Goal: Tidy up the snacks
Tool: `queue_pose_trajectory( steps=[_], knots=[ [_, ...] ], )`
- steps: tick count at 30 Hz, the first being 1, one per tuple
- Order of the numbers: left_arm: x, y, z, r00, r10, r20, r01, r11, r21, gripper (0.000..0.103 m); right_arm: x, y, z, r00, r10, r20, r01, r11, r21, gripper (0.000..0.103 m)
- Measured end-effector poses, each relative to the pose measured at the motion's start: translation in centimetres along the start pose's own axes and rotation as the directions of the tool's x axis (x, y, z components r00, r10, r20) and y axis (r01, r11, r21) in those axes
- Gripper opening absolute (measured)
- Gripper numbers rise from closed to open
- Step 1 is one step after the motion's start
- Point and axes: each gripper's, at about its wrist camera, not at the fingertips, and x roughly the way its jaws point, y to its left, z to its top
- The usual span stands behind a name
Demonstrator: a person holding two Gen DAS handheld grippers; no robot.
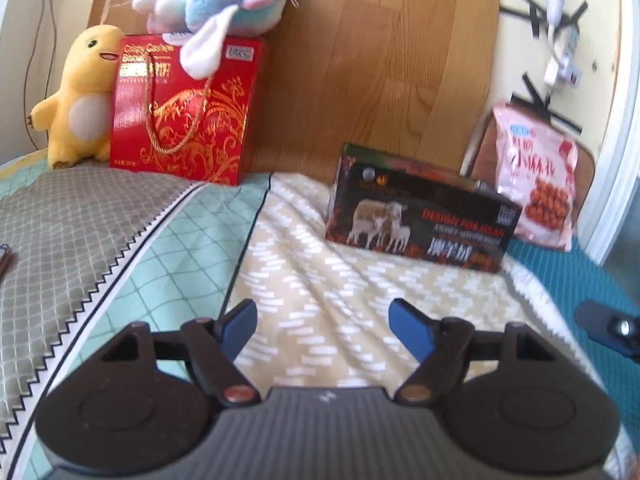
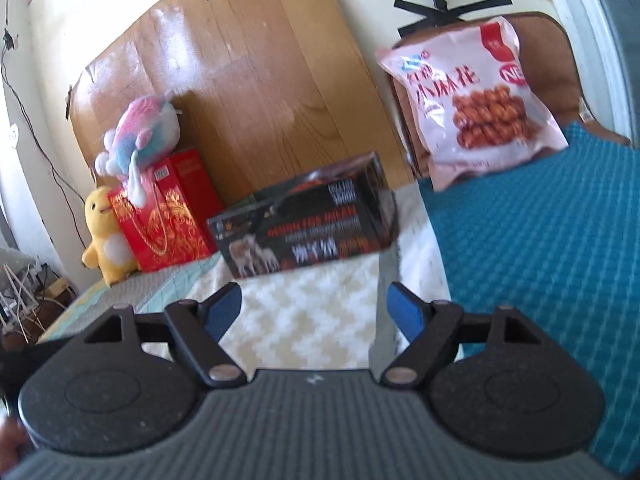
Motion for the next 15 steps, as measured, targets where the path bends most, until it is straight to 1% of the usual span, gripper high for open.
queue_pose_trajectory(
  steps=[4, 5, 7, 10, 12, 15],
  knots=[
    [0.8, 0.0, 0.0, 0.997, 0.043, -0.059, -0.043, 0.999, -0.001, 0.075, 0.5, 0.7, 0.0, 1.000, -0.028, 0.011, 0.029, 0.999, -0.031, 0.082],
    [0.9, 0.1, 0.0, 0.997, 0.048, -0.067, -0.049, 0.999, -0.008, 0.075, 0.8, 0.8, 0.0, 0.999, -0.033, 0.001, 0.033, 0.999, -0.041, 0.082],
    [1.0, 0.2, -0.1, 0.996, 0.054, -0.072, -0.056, 0.998, -0.012, 0.075, 1.1, 1.0, 0.0, 0.999, -0.030, -0.012, 0.029, 0.998, -0.053, 0.082],
    [1.1, -0.2, -0.1, 0.994, 0.084, -0.075, -0.082, 0.996, 0.017, 0.076, 1.1, 0.9, -0.2, 0.999, -0.025, -0.020, 0.024, 0.998, -0.057, 0.082],
    [1.2, -0.6, -0.1, 0.992, 0.102, -0.076, -0.099, 0.994, 0.038, 0.080, 1.0, 0.9, -0.2, 1.000, -0.019, -0.022, 0.017, 0.998, -0.058, 0.082],
    [1.3, -0.7, -0.1, 0.991, 0.116, -0.074, -0.112, 0.992, 0.051, 0.082, 0.9, 0.9, -0.3, 1.000, -0.009, -0.026, 0.008, 0.998, -0.057, 0.083]
  ],
)
